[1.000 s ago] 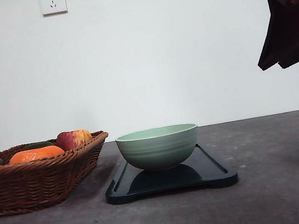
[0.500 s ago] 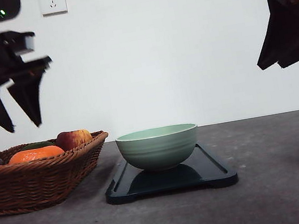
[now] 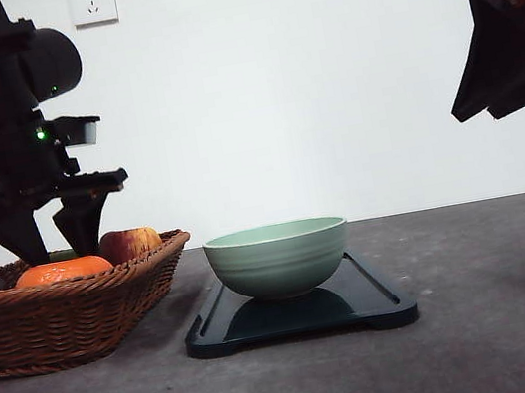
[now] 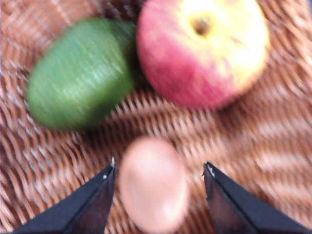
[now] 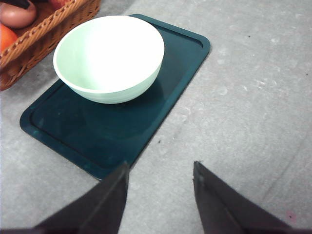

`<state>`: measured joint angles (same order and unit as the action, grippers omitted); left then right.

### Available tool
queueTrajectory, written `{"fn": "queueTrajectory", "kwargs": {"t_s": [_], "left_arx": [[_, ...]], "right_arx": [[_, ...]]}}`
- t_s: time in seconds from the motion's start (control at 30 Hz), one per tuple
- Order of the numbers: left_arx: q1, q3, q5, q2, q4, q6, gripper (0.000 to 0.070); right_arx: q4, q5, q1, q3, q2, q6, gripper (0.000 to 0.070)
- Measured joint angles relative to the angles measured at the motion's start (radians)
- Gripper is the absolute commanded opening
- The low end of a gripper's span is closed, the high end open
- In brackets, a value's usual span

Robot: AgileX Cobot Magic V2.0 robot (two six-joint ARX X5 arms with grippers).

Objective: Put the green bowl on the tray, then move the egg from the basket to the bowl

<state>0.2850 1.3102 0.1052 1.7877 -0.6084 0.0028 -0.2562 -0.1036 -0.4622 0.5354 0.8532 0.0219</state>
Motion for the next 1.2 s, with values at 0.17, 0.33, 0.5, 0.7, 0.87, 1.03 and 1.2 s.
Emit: {"fn": "queueTrajectory", "kwargs": {"t_s": [0.17, 0.33, 0.5, 0.7, 0.87, 1.03, 1.2], "left_arx": [[0.0, 0.0, 0.002, 0.023, 0.0, 0.003, 0.0352], [0.0, 0.0, 0.002, 0.048, -0.001, 0.004, 0.0352], [0.0, 0.0, 0.002, 0.063, -0.005, 0.004, 0.0351], [0.0, 0.0, 0.002, 0.063, -0.005, 0.004, 0.0324], [0.0, 0.0, 0.003, 0.063, -0.004, -0.005, 0.0192], [-0.001, 0.0, 0.003, 0.063, -0.004, -0.015, 0.0181], [-0.001, 0.004, 0.004, 0.063, -0.014, -0.018, 0.0181]], "right_arx": [[0.0, 0.0, 0.0, 0.0, 0.0, 0.0, 0.026], [0.0, 0.0, 0.0, 0.0, 0.0, 0.0, 0.026], [0.0, 0.0, 0.0, 0.0, 0.0, 0.0, 0.026], [0.0, 0.0, 0.0, 0.0, 0.0, 0.0, 0.026], [0.0, 0.0, 0.0, 0.0, 0.0, 0.0, 0.026], [0.0, 0.0, 0.0, 0.0, 0.0, 0.0, 0.026], [0.0, 0.0, 0.0, 0.0, 0.0, 0.0, 0.026]]}}
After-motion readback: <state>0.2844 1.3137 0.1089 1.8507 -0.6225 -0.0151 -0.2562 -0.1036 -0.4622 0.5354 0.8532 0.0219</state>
